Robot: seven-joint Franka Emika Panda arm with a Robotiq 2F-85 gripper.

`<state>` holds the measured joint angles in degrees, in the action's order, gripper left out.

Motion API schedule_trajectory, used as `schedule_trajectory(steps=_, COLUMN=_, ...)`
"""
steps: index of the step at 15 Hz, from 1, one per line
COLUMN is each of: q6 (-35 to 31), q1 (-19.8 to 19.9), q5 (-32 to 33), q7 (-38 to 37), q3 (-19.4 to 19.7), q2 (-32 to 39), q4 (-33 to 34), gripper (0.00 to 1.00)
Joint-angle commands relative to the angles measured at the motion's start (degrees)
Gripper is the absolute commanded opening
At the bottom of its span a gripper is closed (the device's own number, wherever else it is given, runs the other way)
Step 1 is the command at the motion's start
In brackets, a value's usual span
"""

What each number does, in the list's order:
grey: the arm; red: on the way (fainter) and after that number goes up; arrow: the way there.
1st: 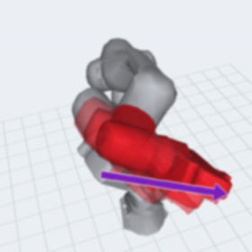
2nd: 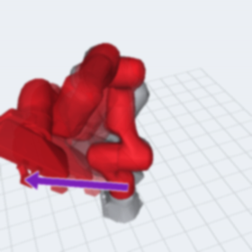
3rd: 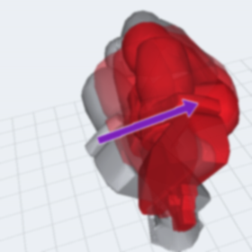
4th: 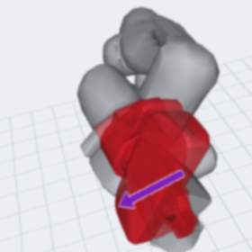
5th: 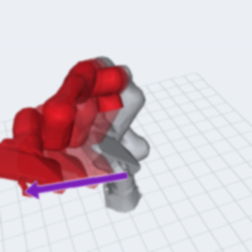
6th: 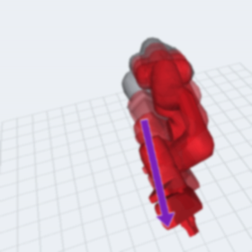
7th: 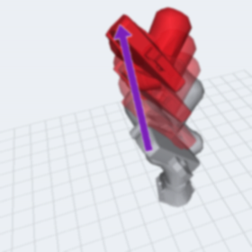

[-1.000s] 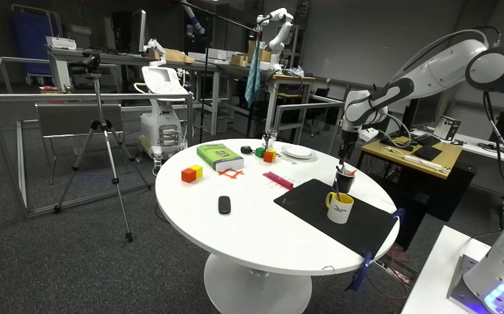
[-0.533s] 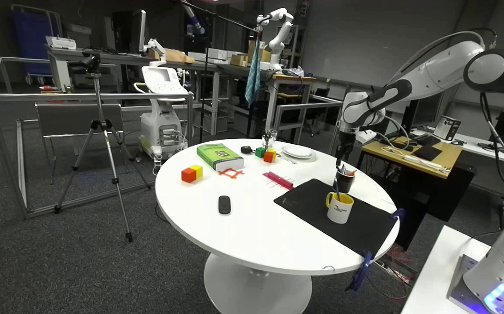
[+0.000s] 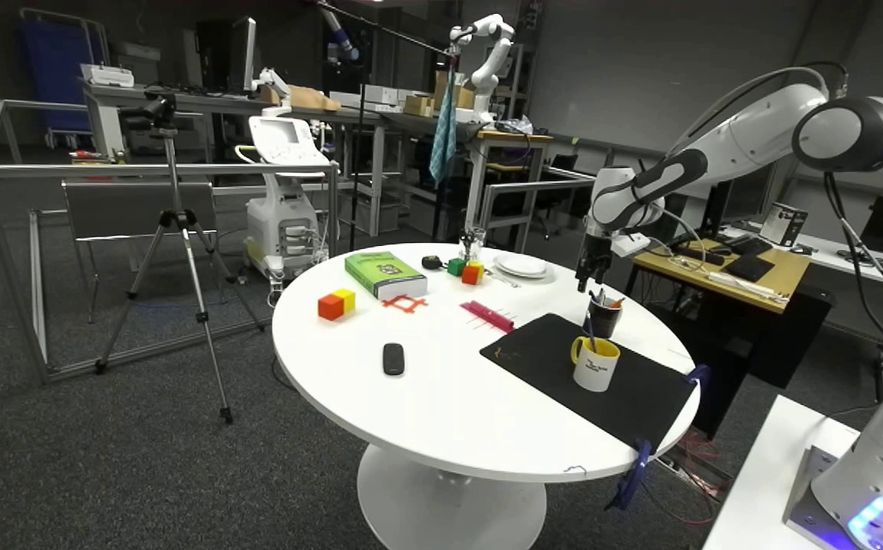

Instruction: Take the blue pen out of the cup

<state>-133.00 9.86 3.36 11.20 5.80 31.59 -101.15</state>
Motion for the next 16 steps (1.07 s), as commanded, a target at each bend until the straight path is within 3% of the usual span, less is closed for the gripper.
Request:
schedule_trajectory(steps=1, q6=0.06, q1=-0.44, q5=1.09, q7=-2.90, q3=0.77, q2=2.72, q4=4.05, gripper=1.00)
schedule_trajectory(steps=16, q6=8.76, q1=-0.81, q5=2.50, q7=-4.60, q3=1.20, q2=5.70, q4=8.93, gripper=1.00)
